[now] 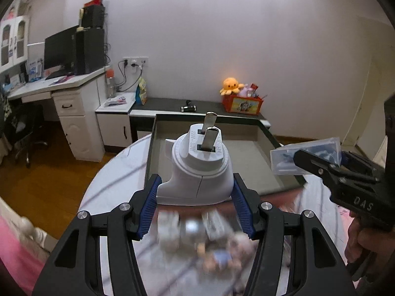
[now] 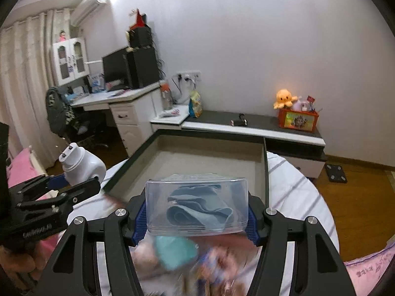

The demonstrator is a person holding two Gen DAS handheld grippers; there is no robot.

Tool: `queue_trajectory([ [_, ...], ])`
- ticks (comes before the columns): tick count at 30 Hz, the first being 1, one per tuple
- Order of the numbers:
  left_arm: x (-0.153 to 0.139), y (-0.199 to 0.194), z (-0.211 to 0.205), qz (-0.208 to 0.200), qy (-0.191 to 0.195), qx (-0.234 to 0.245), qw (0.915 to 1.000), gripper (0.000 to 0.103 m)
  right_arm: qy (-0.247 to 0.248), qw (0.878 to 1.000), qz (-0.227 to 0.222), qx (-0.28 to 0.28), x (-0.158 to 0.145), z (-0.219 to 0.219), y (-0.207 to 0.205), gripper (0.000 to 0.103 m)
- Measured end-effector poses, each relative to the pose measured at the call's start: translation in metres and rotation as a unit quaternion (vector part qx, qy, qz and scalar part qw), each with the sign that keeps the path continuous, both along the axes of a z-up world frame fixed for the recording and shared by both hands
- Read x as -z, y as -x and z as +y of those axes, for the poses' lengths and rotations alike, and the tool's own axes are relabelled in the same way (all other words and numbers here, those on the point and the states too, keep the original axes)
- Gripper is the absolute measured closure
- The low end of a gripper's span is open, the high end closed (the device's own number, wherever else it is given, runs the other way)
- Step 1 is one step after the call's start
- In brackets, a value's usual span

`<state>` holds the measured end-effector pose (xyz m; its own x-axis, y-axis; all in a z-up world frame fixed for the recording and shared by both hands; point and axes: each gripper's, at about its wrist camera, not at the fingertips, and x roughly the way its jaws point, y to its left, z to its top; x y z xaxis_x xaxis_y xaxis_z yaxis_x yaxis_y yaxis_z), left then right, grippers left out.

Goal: Organize rigid objects
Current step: 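Lower the plug toy and clear box into the pink box and open both grippers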

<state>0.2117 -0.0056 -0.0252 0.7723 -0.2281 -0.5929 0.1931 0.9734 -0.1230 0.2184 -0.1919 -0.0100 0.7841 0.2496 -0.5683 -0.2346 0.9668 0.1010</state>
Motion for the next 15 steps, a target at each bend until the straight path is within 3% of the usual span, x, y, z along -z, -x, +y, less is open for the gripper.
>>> queue_trajectory([
  [5,0.021,-0.062,-0.011,0.054,0.010,0.007,0.9985,0.047,-0.021,0.997,0.070,0.014,0.022,-0.011,-0.066,0.040],
  [7,0.031,-0.080,-0.015,0.075,0.014,0.008,0.9970,0.057,-0.028,0.995,0.094,0.019,0.036,-0.015,-0.082,0.040],
  [9,0.039,-0.091,-0.019,0.086,0.008,0.008,0.9962,0.057,-0.029,0.993,0.111,0.023,0.046,-0.015,-0.094,0.040],
  [14,0.054,-0.101,-0.023,0.107,-0.005,0.004,0.9943,0.050,-0.029,0.988,0.147,0.024,0.065,-0.015,-0.104,0.039],
  [15,0.053,-0.099,-0.020,0.105,-0.005,-0.002,0.9944,0.038,-0.031,0.988,0.149,0.022,0.066,-0.015,-0.104,0.029],
])
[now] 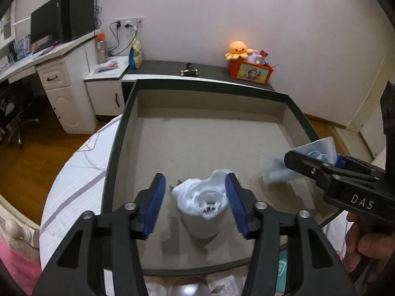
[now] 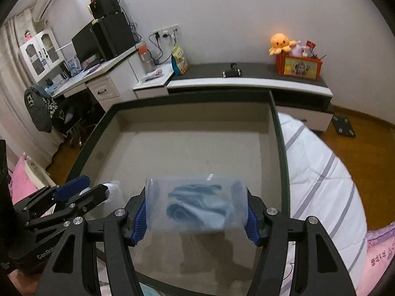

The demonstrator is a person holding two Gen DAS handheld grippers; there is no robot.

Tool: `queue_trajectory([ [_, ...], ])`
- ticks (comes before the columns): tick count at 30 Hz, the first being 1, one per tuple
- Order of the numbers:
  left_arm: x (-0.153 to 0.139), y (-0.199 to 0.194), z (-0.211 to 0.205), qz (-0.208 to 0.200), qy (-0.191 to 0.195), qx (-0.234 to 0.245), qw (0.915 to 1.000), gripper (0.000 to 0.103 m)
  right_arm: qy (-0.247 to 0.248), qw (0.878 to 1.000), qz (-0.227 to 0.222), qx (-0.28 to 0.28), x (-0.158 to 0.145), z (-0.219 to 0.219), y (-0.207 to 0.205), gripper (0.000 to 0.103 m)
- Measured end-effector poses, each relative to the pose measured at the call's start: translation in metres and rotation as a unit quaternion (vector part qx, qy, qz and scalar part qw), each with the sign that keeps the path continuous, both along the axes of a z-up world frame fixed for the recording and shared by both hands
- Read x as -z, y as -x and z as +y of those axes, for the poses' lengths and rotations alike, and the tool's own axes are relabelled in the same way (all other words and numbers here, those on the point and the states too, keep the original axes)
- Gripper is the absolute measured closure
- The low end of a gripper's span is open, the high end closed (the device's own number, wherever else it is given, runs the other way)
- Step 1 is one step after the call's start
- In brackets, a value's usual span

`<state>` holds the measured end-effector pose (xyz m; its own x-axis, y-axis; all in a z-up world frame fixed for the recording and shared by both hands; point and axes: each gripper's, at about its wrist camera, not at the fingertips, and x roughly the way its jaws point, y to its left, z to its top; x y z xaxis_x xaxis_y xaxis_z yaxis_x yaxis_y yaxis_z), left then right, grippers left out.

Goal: Organize rigid objects
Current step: 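Lower the plug toy and clear box into the pink box and open both grippers, then grasp the pink block figure with the left gripper while the right grasps the rose-gold cup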

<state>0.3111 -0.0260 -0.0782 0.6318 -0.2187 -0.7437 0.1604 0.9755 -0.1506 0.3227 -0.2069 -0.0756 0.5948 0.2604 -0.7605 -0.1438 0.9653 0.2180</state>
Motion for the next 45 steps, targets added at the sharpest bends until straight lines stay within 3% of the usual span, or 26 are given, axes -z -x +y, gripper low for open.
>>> queue_trajectory([
  [1,-0.002,0.005,0.004,-0.004,0.003,-0.007,1.0000,0.020,-0.001,1.000,-0.002,-0.001,-0.001,0.000,0.002,0.015],
  [3,-0.007,0.015,0.011,-0.022,0.011,-0.018,0.9995,0.003,-0.004,1.000,-0.017,0.005,-0.006,-0.003,0.011,0.014],
  [4,-0.012,0.023,0.016,-0.036,0.016,-0.022,0.9990,0.001,-0.007,1.000,-0.022,0.011,-0.008,-0.005,0.015,0.009],
  [6,-0.020,0.035,0.025,-0.053,0.015,-0.030,0.9980,0.000,-0.023,0.999,-0.041,0.027,-0.017,-0.013,0.027,0.000],
  [13,-0.049,0.090,0.054,-0.095,0.041,-0.052,0.9933,0.000,-0.064,0.991,-0.103,0.050,-0.049,-0.027,0.084,0.000],
  [21,-0.057,0.162,0.055,-0.135,0.023,-0.060,0.9888,0.000,-0.046,0.988,-0.135,0.056,-0.057,-0.024,0.163,0.000],
  [33,-0.067,0.247,0.050,-0.173,0.011,-0.074,0.9820,0.000,0.007,0.981,-0.179,0.074,-0.067,-0.015,0.241,0.000],
  [45,-0.047,0.269,0.040,-0.155,0.004,-0.061,0.9860,0.000,0.032,0.983,-0.168,0.060,-0.047,-0.001,0.262,0.000],
])
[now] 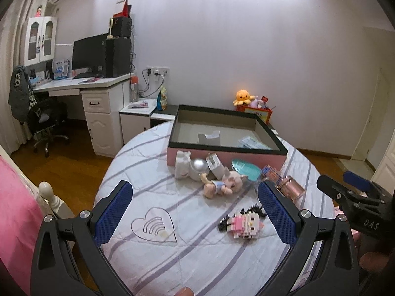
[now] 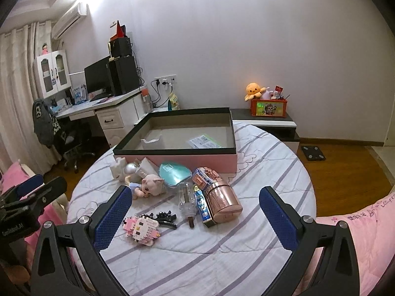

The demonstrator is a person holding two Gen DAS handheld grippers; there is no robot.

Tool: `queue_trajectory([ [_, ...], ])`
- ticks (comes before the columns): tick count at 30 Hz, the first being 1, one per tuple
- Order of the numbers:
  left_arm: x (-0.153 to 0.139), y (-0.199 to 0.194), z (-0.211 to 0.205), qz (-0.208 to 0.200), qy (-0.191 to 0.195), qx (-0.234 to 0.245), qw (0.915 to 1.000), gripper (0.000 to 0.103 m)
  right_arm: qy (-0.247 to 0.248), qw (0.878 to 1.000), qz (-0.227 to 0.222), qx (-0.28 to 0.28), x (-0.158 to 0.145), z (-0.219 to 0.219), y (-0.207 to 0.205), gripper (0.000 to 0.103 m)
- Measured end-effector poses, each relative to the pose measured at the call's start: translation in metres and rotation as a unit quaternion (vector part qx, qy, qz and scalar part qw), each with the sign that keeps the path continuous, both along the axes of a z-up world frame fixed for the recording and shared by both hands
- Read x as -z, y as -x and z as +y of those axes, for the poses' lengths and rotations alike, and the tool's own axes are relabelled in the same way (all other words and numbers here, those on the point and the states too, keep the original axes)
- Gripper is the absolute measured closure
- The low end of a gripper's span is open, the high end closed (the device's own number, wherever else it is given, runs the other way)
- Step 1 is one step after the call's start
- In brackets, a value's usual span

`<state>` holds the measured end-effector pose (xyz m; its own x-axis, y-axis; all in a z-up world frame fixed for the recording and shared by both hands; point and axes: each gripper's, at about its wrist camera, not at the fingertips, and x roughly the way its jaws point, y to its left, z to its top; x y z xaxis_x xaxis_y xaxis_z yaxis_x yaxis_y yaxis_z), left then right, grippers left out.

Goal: Organize rigid objects
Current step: 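Grasp the pink block figure with the left gripper while the right grasps the rose-gold cup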

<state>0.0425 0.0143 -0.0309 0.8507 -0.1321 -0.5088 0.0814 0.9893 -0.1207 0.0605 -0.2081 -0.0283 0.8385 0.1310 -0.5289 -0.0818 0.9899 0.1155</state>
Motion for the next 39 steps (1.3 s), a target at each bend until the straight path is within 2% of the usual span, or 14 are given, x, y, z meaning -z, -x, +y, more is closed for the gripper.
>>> queue_trajectory([
  [13,0.019,-0.006,-0.014,0.027,0.001,0.017,0.9995,0.000,0.003,1.000,0.028,0.012,0.016,-0.011,-0.010,0.000],
  [24,0.066,-0.017,-0.063,0.084,-0.025,0.061,0.9942,0.000,-0.003,0.996,0.080,0.033,0.054,-0.034,-0.033,0.000],
  [32,0.092,-0.040,-0.076,0.124,-0.037,0.048,0.9905,0.001,-0.008,0.995,0.096,0.024,0.069,-0.039,-0.051,0.000],
  [36,0.102,-0.050,-0.074,0.140,-0.024,0.055,0.9884,0.012,-0.012,0.994,0.104,0.018,0.075,-0.038,-0.064,0.005],
  [38,0.102,-0.050,-0.073,0.137,-0.020,0.062,0.9885,0.023,-0.012,0.993,0.113,0.014,0.080,-0.038,-0.071,0.018],
  [39,0.102,-0.050,-0.072,0.137,-0.017,0.066,0.9882,0.031,-0.014,0.993,0.118,0.012,0.083,-0.038,-0.075,0.030],
])
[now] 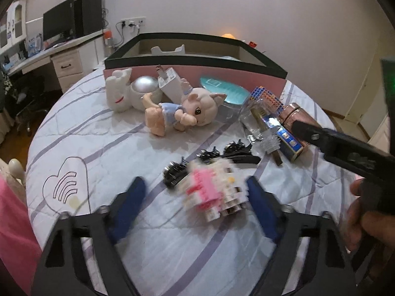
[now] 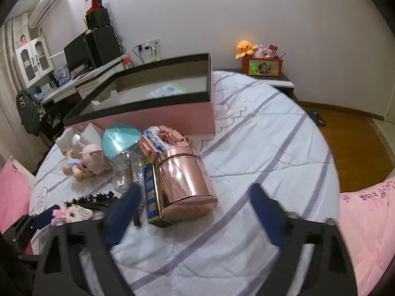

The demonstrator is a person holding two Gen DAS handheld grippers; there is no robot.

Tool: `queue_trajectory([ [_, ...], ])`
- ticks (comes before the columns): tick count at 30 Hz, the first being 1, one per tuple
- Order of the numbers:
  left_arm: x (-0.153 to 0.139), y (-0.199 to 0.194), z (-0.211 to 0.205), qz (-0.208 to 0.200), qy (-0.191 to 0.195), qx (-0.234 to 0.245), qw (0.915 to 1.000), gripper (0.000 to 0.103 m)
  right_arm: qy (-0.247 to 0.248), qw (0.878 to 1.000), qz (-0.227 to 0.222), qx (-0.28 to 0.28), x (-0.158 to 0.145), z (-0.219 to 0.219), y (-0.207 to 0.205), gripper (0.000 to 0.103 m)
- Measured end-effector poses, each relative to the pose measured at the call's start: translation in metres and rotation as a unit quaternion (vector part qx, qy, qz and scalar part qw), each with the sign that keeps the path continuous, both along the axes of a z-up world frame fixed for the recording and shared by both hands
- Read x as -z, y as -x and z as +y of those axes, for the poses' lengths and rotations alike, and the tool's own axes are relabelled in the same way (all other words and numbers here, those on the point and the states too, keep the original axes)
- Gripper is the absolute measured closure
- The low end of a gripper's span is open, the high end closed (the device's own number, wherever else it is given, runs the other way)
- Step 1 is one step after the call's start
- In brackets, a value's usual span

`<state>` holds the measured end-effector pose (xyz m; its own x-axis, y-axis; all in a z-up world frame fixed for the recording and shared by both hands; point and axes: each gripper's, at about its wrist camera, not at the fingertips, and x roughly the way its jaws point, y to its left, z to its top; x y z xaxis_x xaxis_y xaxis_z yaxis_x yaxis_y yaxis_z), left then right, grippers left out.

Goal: Organize rigid objects
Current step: 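Grasp the pink block figure with the left gripper while the right grasps the rose-gold cup, then place the block figure and rose-gold cup into the pink box, open both grippers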

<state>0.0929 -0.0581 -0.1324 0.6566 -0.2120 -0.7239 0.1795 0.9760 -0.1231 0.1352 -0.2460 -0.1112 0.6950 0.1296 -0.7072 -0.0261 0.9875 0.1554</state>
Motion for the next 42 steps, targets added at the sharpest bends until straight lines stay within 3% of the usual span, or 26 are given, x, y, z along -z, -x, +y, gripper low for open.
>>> queue_trajectory([
  [4,-0.002,-0.002,0.006,0.002,0.015,0.007,0.9999,0.049,-0.023,1.000,0.002,-0.018,0.006,0.001,-0.007,0.047],
  [8,-0.003,0.000,0.012,0.002,0.027,0.006,0.9996,0.050,-0.015,0.999,-0.001,-0.031,0.003,0.007,-0.005,0.052],
  [27,-0.022,0.011,0.041,-0.025,0.044,-0.012,0.9987,0.051,-0.018,0.999,-0.018,-0.034,-0.015,0.004,0.013,0.055],
  [32,-0.015,0.007,0.041,-0.017,0.039,-0.015,0.9990,0.051,-0.013,0.999,0.002,-0.030,-0.001,0.005,0.001,0.055],
  [36,-0.011,0.004,0.038,-0.010,0.038,-0.007,0.9992,0.060,-0.016,0.999,0.005,-0.031,0.003,0.005,-0.010,0.054],
  [42,-0.012,0.004,0.042,-0.013,0.048,-0.008,0.9987,0.060,-0.014,0.999,-0.004,-0.035,-0.002,0.005,-0.003,0.055],
])
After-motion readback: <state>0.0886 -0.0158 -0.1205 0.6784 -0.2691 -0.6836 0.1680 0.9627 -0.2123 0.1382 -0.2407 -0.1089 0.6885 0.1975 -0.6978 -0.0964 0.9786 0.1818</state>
